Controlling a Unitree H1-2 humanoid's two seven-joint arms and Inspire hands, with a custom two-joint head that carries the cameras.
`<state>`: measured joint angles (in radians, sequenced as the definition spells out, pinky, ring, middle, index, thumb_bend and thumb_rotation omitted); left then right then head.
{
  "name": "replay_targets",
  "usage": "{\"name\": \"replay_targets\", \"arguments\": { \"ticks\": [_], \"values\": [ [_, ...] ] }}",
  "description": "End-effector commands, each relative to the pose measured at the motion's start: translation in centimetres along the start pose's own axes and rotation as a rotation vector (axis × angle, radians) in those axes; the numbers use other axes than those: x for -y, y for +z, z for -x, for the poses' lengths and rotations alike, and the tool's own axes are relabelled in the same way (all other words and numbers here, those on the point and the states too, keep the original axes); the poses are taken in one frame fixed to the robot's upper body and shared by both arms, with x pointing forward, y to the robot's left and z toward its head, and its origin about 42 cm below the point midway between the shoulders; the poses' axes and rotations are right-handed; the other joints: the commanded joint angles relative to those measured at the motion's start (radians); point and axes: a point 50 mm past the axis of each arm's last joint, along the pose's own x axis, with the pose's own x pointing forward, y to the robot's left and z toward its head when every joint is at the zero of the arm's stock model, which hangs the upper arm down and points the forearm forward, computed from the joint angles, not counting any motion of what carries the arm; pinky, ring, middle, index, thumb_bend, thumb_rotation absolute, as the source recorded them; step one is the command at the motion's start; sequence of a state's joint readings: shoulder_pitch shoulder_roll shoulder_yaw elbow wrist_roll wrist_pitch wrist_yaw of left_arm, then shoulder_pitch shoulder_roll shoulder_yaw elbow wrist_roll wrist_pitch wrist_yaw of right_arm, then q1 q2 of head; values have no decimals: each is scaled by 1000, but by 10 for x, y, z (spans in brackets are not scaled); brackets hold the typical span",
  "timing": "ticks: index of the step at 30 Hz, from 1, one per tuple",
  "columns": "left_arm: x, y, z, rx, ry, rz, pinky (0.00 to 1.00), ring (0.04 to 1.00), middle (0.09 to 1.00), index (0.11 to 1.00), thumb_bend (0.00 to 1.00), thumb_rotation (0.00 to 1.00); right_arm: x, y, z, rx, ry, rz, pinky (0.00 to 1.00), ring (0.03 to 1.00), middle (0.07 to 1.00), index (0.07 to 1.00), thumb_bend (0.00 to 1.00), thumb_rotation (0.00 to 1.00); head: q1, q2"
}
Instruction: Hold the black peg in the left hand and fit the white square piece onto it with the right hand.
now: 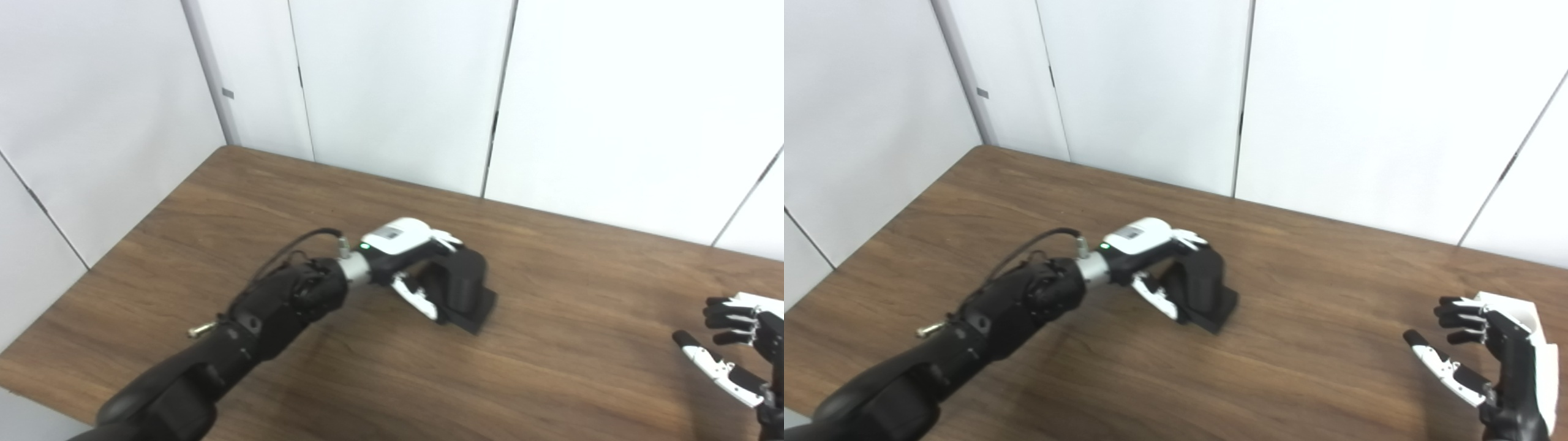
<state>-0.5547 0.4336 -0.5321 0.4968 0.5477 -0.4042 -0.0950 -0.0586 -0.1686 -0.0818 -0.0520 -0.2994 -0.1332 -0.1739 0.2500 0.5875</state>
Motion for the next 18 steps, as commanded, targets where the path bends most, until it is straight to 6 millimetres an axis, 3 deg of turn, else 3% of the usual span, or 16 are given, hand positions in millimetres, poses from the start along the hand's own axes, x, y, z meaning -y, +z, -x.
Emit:
{"name": "replay_targets", "arguments": {
  "ticks": [1, 9, 18],
  "values": [
    [44, 20, -12, 59, -188, -43, 828, 901, 874, 490, 521, 76, 6, 10, -11, 83, -28, -12, 453, 564, 656, 492, 495, 118, -4, 3],
    [73, 42, -33, 140, -278, -87, 869, 918, 880, 490, 522, 75, 6, 7, -11, 84, -28, -11, 468, 573, 664, 493, 495, 120, -45, 10],
    [86, 44, -31, 177, -330, -193, 868, 908, 872, 490, 522, 73, 4, 5, -13, 114, -31, -1, 462, 563, 660, 494, 496, 121, -142, 21]
  ]
}}
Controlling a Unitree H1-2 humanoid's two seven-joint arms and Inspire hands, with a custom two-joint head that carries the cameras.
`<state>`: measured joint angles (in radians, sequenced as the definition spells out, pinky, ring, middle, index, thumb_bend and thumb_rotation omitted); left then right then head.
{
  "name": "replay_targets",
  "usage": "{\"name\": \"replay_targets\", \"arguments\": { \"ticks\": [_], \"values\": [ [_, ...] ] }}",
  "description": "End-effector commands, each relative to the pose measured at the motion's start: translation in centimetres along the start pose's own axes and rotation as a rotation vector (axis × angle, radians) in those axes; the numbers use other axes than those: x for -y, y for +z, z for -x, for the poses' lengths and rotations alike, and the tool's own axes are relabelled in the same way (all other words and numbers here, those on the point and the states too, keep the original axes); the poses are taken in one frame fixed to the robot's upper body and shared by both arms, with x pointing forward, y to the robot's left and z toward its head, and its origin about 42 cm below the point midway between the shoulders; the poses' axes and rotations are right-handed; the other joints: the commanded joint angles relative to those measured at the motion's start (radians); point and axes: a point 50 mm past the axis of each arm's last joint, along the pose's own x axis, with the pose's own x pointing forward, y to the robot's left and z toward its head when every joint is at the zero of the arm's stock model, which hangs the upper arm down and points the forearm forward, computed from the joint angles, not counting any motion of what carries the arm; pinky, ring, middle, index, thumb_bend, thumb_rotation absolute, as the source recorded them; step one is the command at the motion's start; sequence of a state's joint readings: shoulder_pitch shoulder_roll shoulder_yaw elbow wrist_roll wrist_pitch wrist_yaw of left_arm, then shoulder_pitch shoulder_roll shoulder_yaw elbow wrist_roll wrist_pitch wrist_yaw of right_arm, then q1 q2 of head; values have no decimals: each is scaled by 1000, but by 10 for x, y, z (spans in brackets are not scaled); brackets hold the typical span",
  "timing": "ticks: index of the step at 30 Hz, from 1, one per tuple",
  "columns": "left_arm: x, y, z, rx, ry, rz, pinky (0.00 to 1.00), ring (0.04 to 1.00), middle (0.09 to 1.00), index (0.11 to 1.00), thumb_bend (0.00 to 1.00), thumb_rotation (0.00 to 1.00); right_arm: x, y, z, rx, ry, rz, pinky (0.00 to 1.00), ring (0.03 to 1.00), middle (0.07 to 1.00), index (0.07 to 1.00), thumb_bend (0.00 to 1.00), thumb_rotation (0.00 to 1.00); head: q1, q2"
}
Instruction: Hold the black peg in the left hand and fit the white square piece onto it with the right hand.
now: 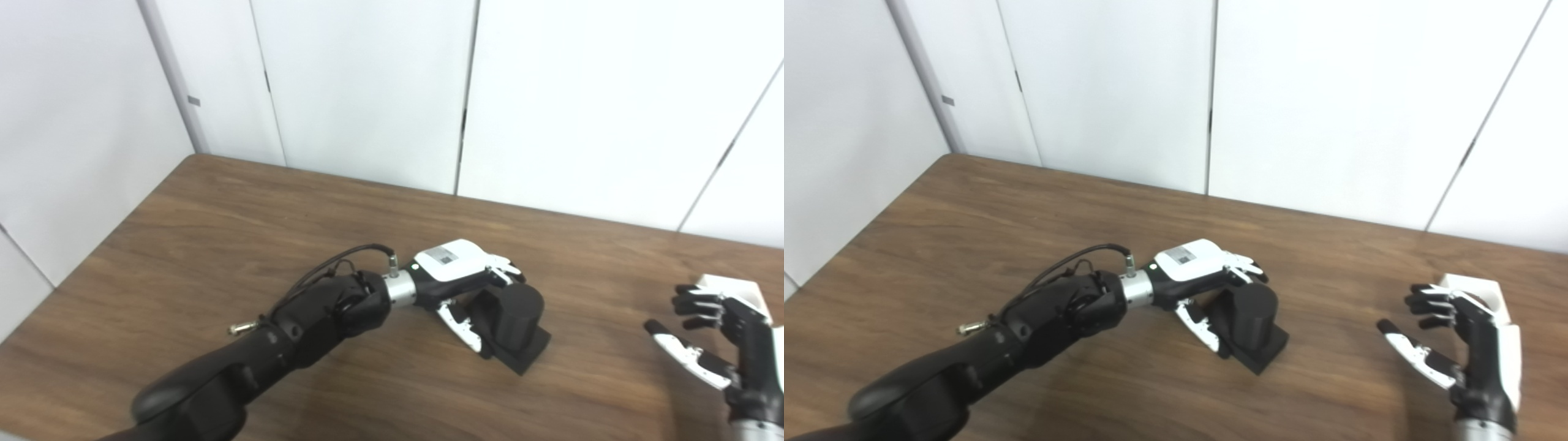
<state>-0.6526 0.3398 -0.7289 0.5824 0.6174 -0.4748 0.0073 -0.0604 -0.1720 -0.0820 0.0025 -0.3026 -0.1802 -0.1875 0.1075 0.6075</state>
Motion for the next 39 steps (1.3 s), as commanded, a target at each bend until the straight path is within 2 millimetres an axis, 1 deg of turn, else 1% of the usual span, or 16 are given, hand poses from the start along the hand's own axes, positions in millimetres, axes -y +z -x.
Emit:
{"name": "replay_targets", "arguments": {
  "ticks": [1, 2, 6, 10, 11, 13, 15, 18, 22, 23, 25, 27, 29, 31, 33, 39],
  "values": [
    [63, 5, 19, -10, -275, -79, 871, 908, 873, 490, 522, 72, 5, 17, -15, 120, -33, -12, 458, 561, 659, 494, 496, 121, -19, 1],
    [62, 4, 20, -9, -277, -87, 868, 907, 873, 490, 522, 72, 5, 19, -16, 123, -33, -16, 456, 562, 659, 494, 496, 123, -25, 0],
    [57, -3, 29, -14, -278, -108, 872, 906, 873, 491, 522, 73, 8, 30, -23, 163, -3, 24, 454, 565, 676, 495, 498, 125, -131, -4],
    [53, -10, 41, -19, -268, -119, 862, 897, 865, 491, 522, 72, 31, 48, -39, 215, 72, 148, 470, 589, 704, 496, 506, 132, -228, -20],
    [53, -12, 43, -19, -266, -118, 856, 894, 862, 491, 523, 71, 37, 52, -43, 228, 87, 176, 474, 595, 705, 496, 508, 133, -228, -20],
    [52, -14, 48, -23, -268, -119, 847, 889, 859, 491, 523, 71, 51, 59, -53, 246, 120, 257, 509, 633, 731, 684, 647, 70, -275, -34],
    [51, -16, 53, -24, -270, -121, 845, 888, 865, 491, 523, 71, 66, 70, -63, 251, 150, 365, 574, 692, 772, 758, 709, 98, -306, -42],
    [51, -19, 58, -27, -273, -126, 843, 889, 870, 491, 523, 70, 82, 85, -75, 256, 178, 533, 575, 701, 777, 774, 759, 88, -374, -52],
    [51, -23, 64, -30, -284, -129, 833, 883, 871, 492, 523, 69, 95, 97, -91, 210, 207, 727, 653, 815, 853, 798, 787, 149, -450, -77],
    [51, -24, 65, -31, -288, -132, 836, 884, 870, 492, 523, 68, 96, 99, -94, 197, 213, 756, 689, 859, 888, 810, 803, 150, -460, -80],
    [50, -26, 69, -35, -284, -128, 836, 883, 866, 492, 523, 67, 100, 101, -104, 180, 219, 808, 698, 871, 901, 808, 829, 121, -495, -98],
    [51, -27, 72, -36, -274, -126, 835, 880, 863, 492, 523, 66, 104, 100, -113, 186, 202, 864, 686, 861, 894, 797, 853, 93, -517, -111],
    [52, -29, 77, -38, -268, -125, 807, 870, 856, 491, 523, 65, 107, 97, -122, 201, 172, 929, 623, 815, 859, 765, 844, 79, -539, -122],
    [54, -31, 81, -40, -272, -120, 800, 865, 852, 491, 523, 64, 108, 94, -131, 175, 163, 981, 620, 811, 855, 763, 828, 86, -575, -141],
    [55, -32, 83, -41, -284, -121, 803, 864, 850, 491, 523, 62, 109, 92, -140, 130, 180, 1013, 660, 829, 866, 776, 822, 105, -592, -151],
    [60, -38, 90, -57, -304, -127, 828, 874, 862, 492, 523, 63, 109, 91, -162, -29, 321, 1113, 868, 930, 930, 860, 875, 189, -619, -183]
  ]
}}
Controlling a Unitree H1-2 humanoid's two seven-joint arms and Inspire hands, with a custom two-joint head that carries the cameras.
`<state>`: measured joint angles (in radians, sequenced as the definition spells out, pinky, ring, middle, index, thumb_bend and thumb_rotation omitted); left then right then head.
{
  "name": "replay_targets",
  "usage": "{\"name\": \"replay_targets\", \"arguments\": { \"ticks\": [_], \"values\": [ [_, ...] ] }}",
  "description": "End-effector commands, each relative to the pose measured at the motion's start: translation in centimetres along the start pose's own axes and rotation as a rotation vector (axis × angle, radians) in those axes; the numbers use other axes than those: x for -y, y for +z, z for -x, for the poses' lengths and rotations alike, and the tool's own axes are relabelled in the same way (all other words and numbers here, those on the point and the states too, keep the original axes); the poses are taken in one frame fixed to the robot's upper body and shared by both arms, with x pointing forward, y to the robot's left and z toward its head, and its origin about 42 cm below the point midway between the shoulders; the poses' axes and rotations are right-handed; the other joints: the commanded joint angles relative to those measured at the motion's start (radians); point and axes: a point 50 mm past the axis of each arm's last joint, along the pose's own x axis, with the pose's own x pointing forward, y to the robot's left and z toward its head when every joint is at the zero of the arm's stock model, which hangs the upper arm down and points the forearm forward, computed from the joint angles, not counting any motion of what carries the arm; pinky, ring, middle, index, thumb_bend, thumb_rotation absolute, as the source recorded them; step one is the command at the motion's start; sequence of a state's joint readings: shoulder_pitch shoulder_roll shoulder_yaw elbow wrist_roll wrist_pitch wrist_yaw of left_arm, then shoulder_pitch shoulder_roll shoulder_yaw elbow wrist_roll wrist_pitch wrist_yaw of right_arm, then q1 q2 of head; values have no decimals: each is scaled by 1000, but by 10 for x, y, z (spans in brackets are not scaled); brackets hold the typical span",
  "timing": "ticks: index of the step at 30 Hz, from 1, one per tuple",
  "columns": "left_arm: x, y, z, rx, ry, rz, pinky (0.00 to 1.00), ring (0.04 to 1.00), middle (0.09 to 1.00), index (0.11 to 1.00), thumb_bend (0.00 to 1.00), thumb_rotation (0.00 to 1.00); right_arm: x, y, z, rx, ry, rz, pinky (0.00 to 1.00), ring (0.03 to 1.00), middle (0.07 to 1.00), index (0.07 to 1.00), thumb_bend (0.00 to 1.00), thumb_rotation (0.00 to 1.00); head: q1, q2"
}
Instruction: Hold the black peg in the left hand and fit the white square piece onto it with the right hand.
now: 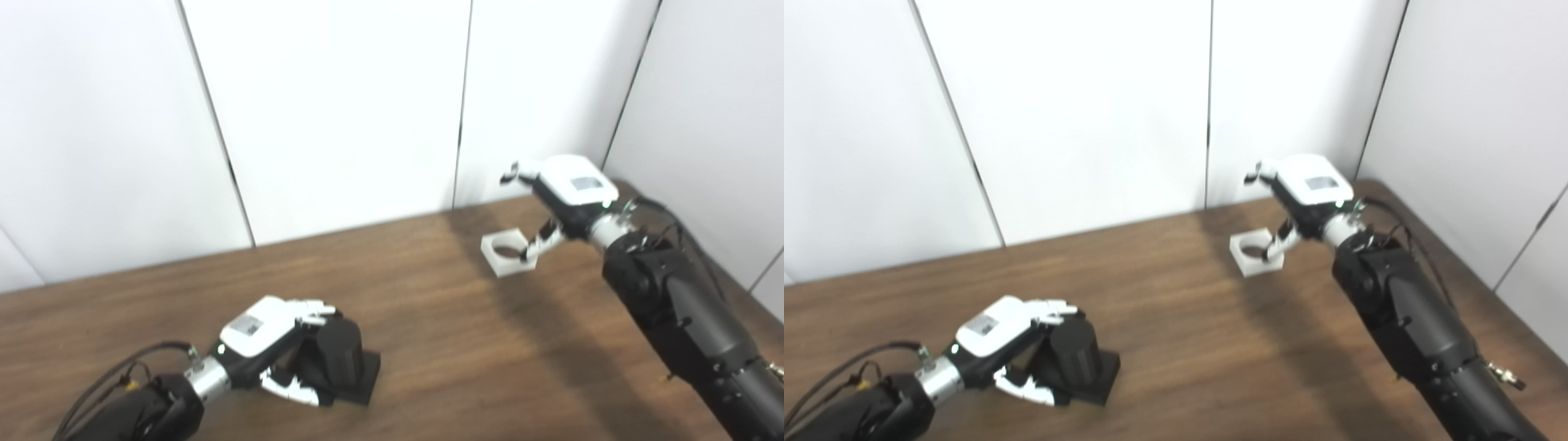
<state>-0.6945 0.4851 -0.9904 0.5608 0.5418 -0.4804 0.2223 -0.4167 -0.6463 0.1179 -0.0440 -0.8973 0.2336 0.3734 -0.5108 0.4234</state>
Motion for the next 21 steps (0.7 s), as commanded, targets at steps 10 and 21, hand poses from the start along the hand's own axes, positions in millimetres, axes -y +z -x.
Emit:
{"name": "replay_targets", "arguments": {
  "ticks": [10, 21],
  "values": [
    [60, -21, 61, -85, -301, -63, 845, 889, 875, 494, 523, 67, 27, -8, -47, -83, 87, 138, 888, 972, 951, 856, 964, 218, 4, 5],
    [51, -14, 61, -63, -274, -38, 820, 873, 855, 492, 523, 65, 1, -19, -76, -128, 207, 184, 844, 932, 930, 845, 975, 180, 21, 19]
  ]
}}
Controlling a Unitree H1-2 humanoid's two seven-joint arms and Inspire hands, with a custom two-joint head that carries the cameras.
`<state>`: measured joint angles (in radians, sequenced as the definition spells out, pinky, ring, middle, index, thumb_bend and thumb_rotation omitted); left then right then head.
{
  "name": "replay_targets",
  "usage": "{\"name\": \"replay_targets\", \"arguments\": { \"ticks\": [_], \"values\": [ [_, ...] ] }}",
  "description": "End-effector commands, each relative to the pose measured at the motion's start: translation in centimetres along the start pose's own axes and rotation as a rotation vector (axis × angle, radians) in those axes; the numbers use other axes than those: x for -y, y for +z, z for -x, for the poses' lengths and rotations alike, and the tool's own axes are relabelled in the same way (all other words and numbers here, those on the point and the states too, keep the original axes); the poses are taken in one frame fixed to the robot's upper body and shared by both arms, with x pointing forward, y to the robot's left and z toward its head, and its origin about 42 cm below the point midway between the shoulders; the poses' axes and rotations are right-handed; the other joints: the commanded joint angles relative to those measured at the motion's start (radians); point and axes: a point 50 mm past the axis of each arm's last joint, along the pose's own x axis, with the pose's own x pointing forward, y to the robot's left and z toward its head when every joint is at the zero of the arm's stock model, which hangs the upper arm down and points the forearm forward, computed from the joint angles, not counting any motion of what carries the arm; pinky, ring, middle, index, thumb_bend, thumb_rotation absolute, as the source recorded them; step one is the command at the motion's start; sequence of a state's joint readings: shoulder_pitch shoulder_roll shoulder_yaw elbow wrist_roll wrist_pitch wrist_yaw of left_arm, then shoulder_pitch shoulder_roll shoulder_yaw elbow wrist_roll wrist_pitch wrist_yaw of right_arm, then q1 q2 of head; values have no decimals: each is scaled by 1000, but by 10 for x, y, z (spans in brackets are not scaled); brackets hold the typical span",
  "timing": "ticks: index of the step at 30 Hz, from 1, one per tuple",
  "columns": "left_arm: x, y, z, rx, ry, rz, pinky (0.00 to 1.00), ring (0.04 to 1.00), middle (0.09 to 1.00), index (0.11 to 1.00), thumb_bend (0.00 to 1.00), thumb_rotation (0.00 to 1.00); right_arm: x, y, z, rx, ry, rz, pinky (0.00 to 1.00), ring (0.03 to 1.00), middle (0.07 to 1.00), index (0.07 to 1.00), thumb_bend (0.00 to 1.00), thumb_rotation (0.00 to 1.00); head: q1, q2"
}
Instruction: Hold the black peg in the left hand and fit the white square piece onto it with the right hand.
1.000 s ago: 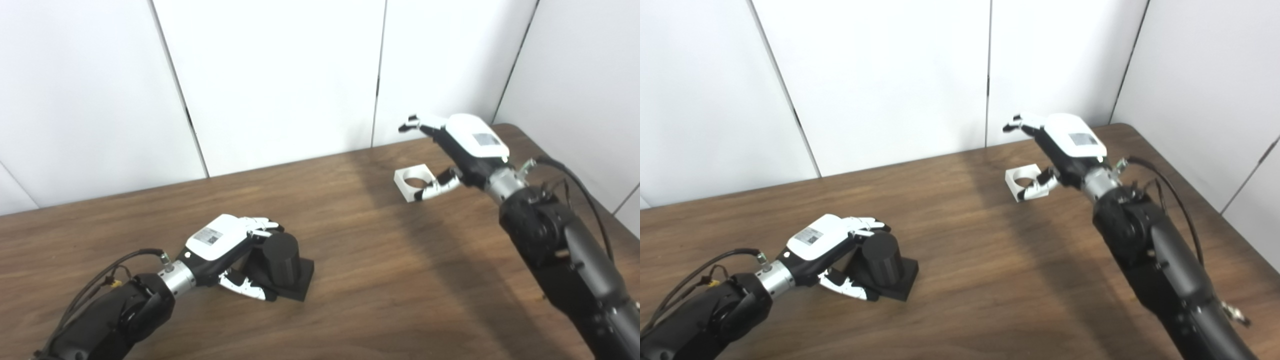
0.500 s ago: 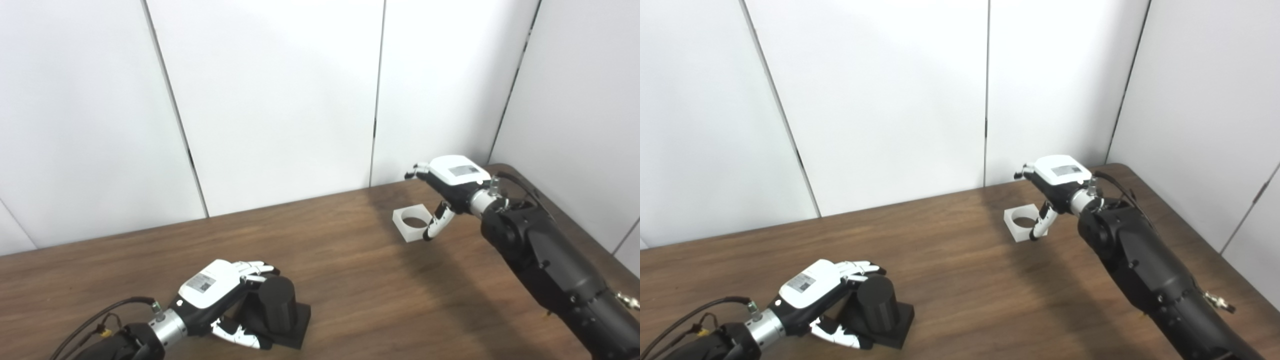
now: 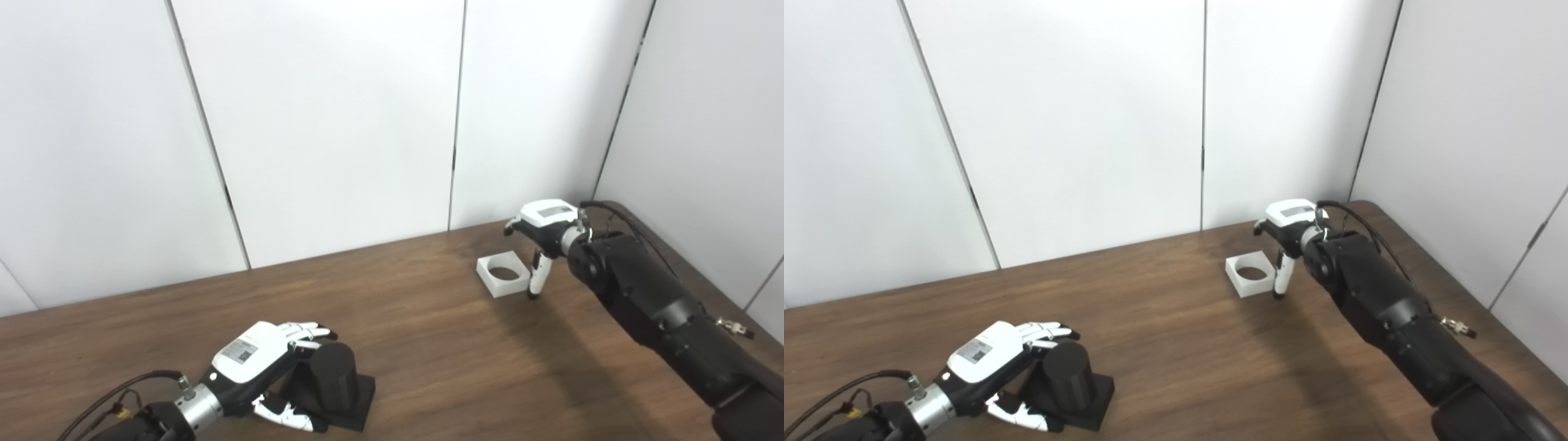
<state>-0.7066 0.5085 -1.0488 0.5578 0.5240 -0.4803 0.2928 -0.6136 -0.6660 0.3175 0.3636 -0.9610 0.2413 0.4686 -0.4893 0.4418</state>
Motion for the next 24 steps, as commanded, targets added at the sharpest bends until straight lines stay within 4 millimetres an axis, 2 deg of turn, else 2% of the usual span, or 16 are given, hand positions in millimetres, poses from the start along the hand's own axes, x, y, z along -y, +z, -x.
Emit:
{"name": "replay_targets", "arguments": {
  "ticks": [1, 9, 18, 24],
  "values": [
    [49, -11, 57, -69, -296, -26, 814, 870, 853, 492, 523, 64, 37, -2, -3, -6, -99, 19, 845, 929, 930, 844, 973, 176, -1, 1],
    [40, -6, 56, -54, -293, -25, 794, 853, 844, 492, 523, 62, 27, 6, -12, 27, -71, 15, 866, 916, 919, 825, 929, 133, 5, 16],
    [36, -4, 56, -62, -298, -16, 786, 844, 845, 492, 523, 59, 23, 17, -16, 55, -53, 33, 877, 910, 916, 831, 884, 158, 19, 30],
    [37, -2, 54, -59, -300, -19, 788, 847, 841, 492, 523, 59, 23, 24, -17, 82, -46, 48, 869, 902, 910, 832, 892, 142, 30, 43]
  ]
}}
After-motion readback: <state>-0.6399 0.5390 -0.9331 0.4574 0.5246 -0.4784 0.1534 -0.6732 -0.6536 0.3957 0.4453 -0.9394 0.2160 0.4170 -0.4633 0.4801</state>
